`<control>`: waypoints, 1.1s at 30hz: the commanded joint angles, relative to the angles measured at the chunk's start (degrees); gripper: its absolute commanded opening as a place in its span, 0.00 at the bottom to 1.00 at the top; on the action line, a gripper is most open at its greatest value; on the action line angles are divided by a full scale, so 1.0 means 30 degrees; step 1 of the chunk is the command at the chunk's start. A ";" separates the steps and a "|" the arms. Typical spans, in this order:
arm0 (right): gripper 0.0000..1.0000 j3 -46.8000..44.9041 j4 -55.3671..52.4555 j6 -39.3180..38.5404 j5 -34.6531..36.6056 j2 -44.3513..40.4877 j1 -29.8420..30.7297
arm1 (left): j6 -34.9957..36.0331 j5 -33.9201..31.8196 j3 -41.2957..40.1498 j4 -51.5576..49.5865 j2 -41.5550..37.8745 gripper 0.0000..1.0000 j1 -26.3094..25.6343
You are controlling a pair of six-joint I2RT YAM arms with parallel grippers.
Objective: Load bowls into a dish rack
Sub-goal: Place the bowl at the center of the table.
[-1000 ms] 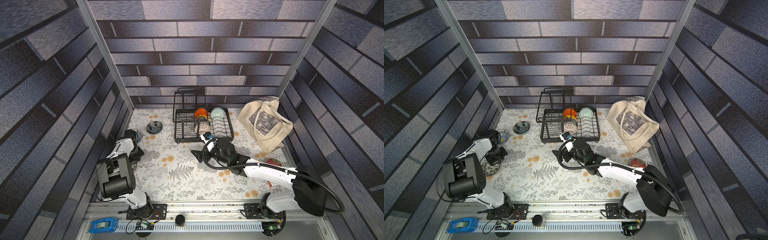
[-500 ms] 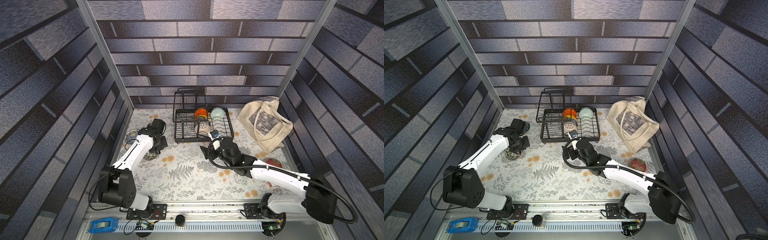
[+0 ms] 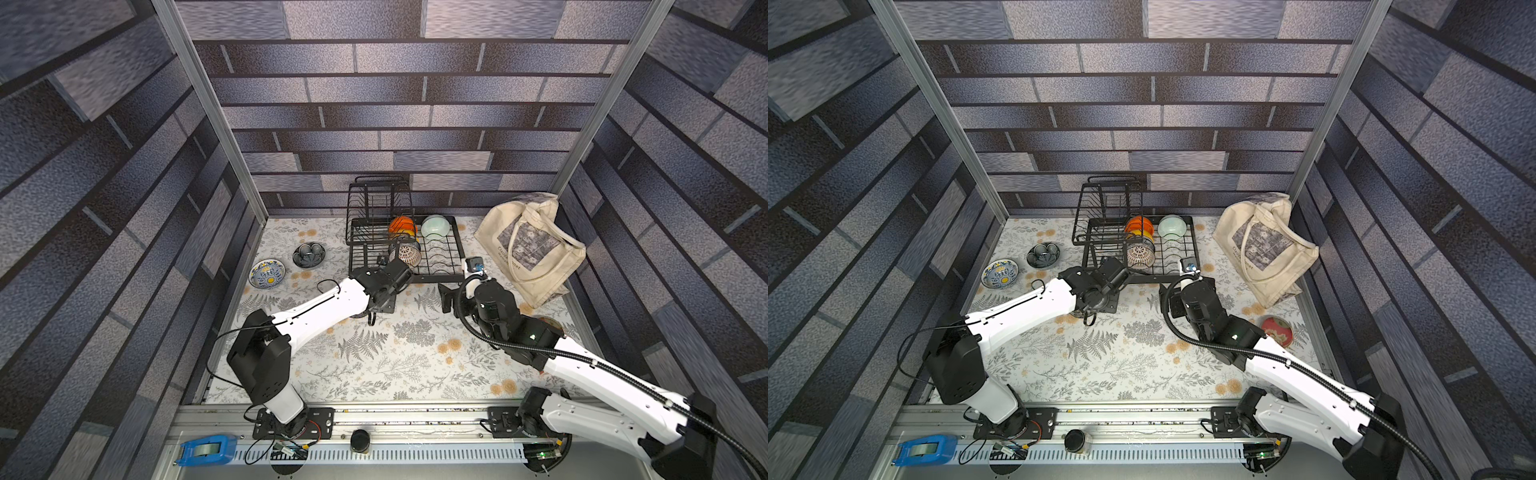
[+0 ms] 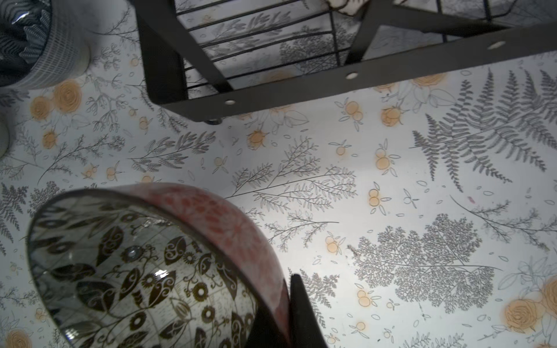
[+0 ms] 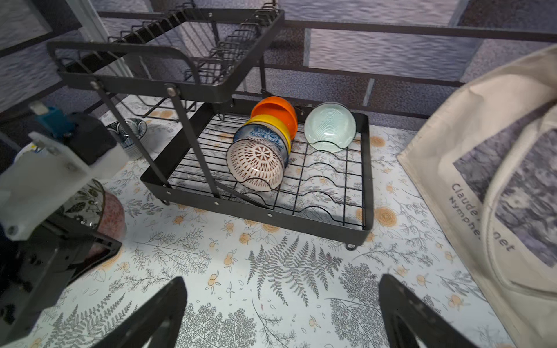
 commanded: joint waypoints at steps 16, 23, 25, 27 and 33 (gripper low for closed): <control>1.00 -0.1126 -0.4216 0.3283 -0.3201 -0.1751 -0.5068 | 0.1988 -0.0912 0.4542 0.0551 0.5128 0.00 -0.2122; 1.00 -0.1019 -0.4287 0.3596 -0.3220 -0.1354 -0.5368 | 0.2610 0.0064 0.5591 -0.0317 0.5833 0.00 -0.2681; 1.00 -0.1033 -0.4426 0.3906 -0.3350 -0.1372 -0.5641 | 0.2709 0.0264 0.5703 -0.0512 0.6165 0.00 -0.3025; 1.00 -0.0813 -0.4838 0.4129 -0.3432 -0.1383 -0.5958 | 0.2778 0.0504 0.5986 -0.0880 0.6672 0.00 -0.3272; 1.00 0.0410 -0.5899 0.4363 -0.4371 -0.1232 -0.7073 | 0.2911 0.1125 0.6595 -0.0805 0.7790 0.02 -0.3427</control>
